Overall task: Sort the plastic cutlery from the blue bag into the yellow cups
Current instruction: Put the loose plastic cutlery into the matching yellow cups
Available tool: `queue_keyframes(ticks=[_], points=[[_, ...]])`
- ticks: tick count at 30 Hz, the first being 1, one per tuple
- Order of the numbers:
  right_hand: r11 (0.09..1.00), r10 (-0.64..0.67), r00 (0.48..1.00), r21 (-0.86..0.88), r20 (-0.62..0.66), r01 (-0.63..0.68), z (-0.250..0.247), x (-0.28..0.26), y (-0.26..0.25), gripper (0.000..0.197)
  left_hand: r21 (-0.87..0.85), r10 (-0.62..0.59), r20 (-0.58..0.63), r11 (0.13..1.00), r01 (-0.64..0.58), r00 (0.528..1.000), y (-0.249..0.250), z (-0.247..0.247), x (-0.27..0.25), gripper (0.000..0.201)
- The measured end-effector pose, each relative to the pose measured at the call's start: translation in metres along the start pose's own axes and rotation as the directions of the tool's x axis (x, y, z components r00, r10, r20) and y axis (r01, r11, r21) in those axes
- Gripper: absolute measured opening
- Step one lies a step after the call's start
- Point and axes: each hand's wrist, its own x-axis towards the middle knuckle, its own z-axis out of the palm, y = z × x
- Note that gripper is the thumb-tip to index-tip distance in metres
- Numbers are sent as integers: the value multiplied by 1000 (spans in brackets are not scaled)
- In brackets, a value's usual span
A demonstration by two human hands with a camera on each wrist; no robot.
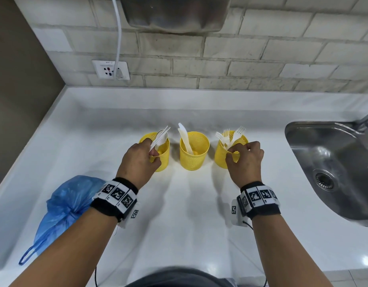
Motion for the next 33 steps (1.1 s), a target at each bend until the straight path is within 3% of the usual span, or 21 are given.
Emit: queue_keyframes(ticks=[5,7,9,10,12,15,18,23,27,33], points=[[1000,-20,997,-4,-71,19,-11,-4,-19,23,-66,-19,-72,998,14,997,13,-10,-7,33],[989,-64,995,128,-78,74,-17,-8,-38,22,-293,-90,23,952,93,996,25,-15,-11,35],[938,-116,992,324,-39,122,-23,-14,-62,22,-638,-172,233,716,284,957,40,-22,-16,34],[904,-137,991,409,1,125,-26,-19,-75,20,-723,-167,335,586,366,927,47,-25,-19,31],[848,-181,978,520,104,101,-32,-27,-101,16,-761,-100,448,479,438,888,58,-29,-24,29],[802,-219,953,595,208,55,-31,-37,-127,9,-748,5,480,524,407,877,69,-30,-32,32],[761,-203,951,648,232,4,-26,-40,-140,23,-750,35,465,547,373,884,74,-31,-36,30],[661,-178,954,747,242,-66,-30,-42,-145,25,-786,52,412,526,326,910,69,-35,-42,25],[617,-150,958,780,243,-101,-31,-41,-144,24,-823,76,367,491,285,927,68,-40,-45,33],[472,-65,972,865,228,-171,-28,-40,-142,12,-746,67,311,635,200,948,60,-41,-49,28]])
